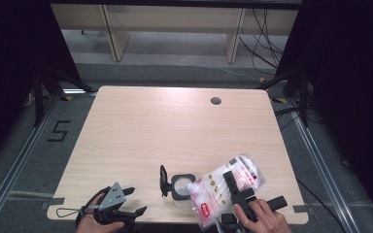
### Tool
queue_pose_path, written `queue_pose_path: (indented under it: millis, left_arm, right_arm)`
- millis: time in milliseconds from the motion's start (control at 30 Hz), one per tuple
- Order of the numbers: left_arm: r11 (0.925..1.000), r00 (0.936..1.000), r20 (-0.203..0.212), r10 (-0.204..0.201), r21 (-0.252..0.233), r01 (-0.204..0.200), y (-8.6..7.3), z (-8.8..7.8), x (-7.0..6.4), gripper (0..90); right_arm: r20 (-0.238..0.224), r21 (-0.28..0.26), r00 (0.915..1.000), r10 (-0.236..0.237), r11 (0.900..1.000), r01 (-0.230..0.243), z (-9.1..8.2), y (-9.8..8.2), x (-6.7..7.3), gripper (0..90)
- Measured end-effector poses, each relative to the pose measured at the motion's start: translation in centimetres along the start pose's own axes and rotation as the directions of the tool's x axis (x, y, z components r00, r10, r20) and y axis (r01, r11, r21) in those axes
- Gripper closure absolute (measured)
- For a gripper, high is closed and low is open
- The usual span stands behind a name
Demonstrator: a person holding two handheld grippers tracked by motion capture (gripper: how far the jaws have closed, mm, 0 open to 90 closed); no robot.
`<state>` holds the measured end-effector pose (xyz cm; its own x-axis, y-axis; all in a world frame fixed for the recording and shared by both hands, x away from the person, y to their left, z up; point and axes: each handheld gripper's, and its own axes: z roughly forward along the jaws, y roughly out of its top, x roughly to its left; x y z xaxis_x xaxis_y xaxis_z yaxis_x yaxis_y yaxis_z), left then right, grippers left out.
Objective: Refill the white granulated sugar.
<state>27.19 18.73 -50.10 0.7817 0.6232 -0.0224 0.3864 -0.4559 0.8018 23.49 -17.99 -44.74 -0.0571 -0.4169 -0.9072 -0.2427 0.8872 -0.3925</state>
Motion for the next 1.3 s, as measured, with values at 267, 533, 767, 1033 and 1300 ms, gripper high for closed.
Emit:
queue_pose_path:
  millis: [267, 533, 767, 1033, 1300]
  left_arm:
    - [0.9997, 0.9999, 0.004, 0.014, -0.018, -0.013, 0.01, 0.03, 0.06, 24.4]
    - [0.9995, 1.0000, 0.007, -0.002, -0.032, 0.002, -0.01, 0.13, -0.04, 24.4]
    - [0.9998, 0.9999, 0.001, -0.015, -0.015, 0.015, -0.05, 0.04, -0.13, 24.4]
    - [0.9998, 0.9999, 0.002, -0.014, -0.017, 0.014, -0.04, 0.02, -0.12, 24.4]
    - [0.9998, 0.9999, 0.001, -0.015, -0.017, 0.015, -0.04, 0.03, -0.13, 24.4]
  right_arm:
    - [0.000, 0.007, 1.0000, 0.005, 1.000, -0.005, -0.03, -0.02, -0.11, 47.8]
    - [0.000, 0.004, 0.9999, 0.010, 1.000, -0.010, -0.07, 0.00, -0.15, 47.9]
    - [-0.001, 0.002, 0.9999, 0.016, 1.000, -0.016, -0.07, 0.04, -0.04, 47.9]
    - [0.001, -0.013, 1.0000, 0.003, 1.000, -0.003, -0.08, 0.44, -0.18, 47.9]
    - [0.000, -0.001, 1.0000, 0.010, 1.000, -0.010, -0.16, 0.19, -0.18, 48.0]
